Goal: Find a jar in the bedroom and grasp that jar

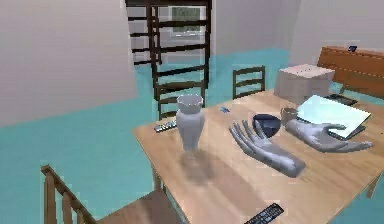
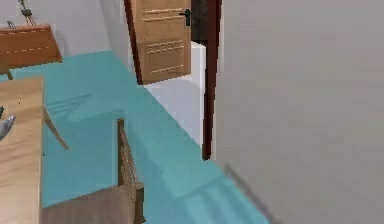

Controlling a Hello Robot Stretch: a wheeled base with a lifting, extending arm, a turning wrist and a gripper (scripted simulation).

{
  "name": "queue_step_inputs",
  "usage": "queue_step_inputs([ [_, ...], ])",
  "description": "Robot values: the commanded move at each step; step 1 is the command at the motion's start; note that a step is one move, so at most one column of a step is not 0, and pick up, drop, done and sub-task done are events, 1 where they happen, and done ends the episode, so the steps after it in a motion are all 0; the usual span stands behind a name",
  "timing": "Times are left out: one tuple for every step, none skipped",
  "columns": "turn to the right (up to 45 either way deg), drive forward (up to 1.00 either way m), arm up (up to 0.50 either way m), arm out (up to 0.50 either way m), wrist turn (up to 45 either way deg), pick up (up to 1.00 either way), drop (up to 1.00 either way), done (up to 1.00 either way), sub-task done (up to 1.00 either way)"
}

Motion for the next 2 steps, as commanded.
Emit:
queue_step_inputs([
  [-45.0, 0.0, 0.0, 0.0, 0.0, 0.0, 0.0, 0.0, 0.0],
  [-39.0, 0.0, 0.0, 0.0, 0.0, 0.0, 0.0, 0.0, 0.0],
])
